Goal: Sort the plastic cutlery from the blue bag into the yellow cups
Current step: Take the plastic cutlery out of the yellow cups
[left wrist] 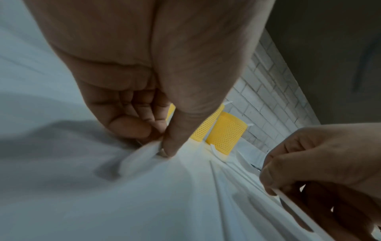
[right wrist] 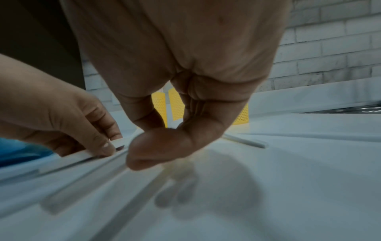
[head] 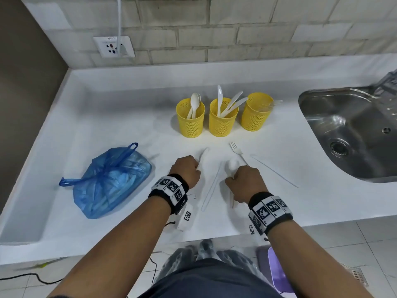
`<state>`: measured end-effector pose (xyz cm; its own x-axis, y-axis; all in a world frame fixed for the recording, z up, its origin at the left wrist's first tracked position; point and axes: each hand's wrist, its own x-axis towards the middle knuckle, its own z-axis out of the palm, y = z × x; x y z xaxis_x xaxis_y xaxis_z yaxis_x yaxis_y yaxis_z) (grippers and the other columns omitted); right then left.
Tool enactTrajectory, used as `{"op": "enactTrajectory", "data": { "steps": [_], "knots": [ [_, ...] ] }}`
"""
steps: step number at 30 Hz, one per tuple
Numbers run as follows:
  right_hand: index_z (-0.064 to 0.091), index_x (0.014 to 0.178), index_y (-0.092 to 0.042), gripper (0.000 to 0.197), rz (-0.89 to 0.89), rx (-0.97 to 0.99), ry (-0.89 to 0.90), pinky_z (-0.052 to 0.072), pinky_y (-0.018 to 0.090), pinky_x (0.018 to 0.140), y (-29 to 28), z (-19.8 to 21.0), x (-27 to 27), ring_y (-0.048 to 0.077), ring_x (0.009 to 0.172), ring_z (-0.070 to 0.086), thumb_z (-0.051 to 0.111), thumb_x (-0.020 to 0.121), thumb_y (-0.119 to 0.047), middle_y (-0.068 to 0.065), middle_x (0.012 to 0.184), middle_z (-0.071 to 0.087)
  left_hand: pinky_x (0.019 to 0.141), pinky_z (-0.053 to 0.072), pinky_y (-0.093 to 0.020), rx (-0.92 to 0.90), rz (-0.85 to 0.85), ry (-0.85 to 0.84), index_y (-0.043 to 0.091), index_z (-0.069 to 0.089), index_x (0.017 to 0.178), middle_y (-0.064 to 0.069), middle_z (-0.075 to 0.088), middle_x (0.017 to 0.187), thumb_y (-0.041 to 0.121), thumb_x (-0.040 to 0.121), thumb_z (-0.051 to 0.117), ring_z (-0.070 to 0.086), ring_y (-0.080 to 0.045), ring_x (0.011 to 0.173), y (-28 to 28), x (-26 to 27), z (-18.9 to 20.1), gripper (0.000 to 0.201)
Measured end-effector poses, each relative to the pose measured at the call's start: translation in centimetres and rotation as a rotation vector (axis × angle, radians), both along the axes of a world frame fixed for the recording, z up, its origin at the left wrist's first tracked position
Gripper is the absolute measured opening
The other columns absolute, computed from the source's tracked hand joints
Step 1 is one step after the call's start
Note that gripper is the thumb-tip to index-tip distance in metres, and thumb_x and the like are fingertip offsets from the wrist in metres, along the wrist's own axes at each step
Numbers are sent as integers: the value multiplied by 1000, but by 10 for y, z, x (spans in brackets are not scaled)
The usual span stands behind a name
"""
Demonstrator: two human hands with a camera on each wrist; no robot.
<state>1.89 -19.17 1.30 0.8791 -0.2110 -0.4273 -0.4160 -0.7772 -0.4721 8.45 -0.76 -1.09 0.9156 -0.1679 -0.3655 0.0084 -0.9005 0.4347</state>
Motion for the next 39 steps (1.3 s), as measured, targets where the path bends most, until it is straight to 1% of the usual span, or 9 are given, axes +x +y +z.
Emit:
{"op": "enactTrajectory", "data": {
  "steps": [3,9,15,20,24,28,31,35,39],
  "knots": [
    [50,58,-8,35,-51,94,-52,63,47,60,7,11,-1,31,56,72,60,89,-21,13,55,64,68,38,-29,-21,1,7,11,56,74,0,58,74,20,94,52,56,-25,79,6,0,2,23],
    [63,89,9,28,-168,289,-131,63,50,62,28,36,1,25,49,72,58,90,-19,21,71,73,69,40,-35,-460,190,176,5,49,86,-14,64,86,26,99,40,54,-31,76,6,-9,21,26],
    [63,90,0,19,-137,370,-186,63,50,60,41,49,7,27,51,72,58,92,-18,18,70,73,50,39,-24,-694,260,211,13,39,79,-2,57,59,18,99,35,48,-16,48,-7,-25,42,21],
    [63,89,0,20,-48,334,-231,63,44,62,38,46,12,23,49,71,59,94,-19,13,59,72,60,32,-34,-632,254,62,15,31,76,-2,38,65,13,100,34,40,-20,63,-19,-29,51,24],
    [63,87,-10,20,-4,265,-306,60,36,68,34,39,16,23,58,72,60,94,-28,7,63,72,41,46,-25,-789,351,136,4,38,84,-9,46,66,9,101,35,57,-16,47,-29,-33,58,18],
    [64,91,-14,15,21,239,-344,56,30,69,27,35,14,17,66,72,60,94,-29,3,64,72,47,58,-44,-822,386,160,5,41,84,-10,51,62,12,98,36,57,-26,54,-37,-35,54,17],
    [67,97,-10,18,47,230,-337,55,31,72,21,37,13,21,74,71,61,97,-27,6,74,74,46,50,-33,-980,431,265,11,41,82,-9,42,53,3,97,35,47,-21,46,-44,-40,58,19],
    [71,98,-9,18,92,218,-363,54,33,75,14,38,14,25,81,68,61,99,-24,4,80,68,46,51,-30,-1007,453,289,10,49,85,-4,54,54,16,104,34,56,-23,47,-51,-47,59,25],
    [67,84,-18,18,142,202,-346,52,34,72,7,40,8,25,80,69,60,98,-28,4,78,73,43,25,-20,-995,454,321,13,55,91,-7,47,66,40,105,31,38,-16,42,-56,-50,49,39]
  ]
}}
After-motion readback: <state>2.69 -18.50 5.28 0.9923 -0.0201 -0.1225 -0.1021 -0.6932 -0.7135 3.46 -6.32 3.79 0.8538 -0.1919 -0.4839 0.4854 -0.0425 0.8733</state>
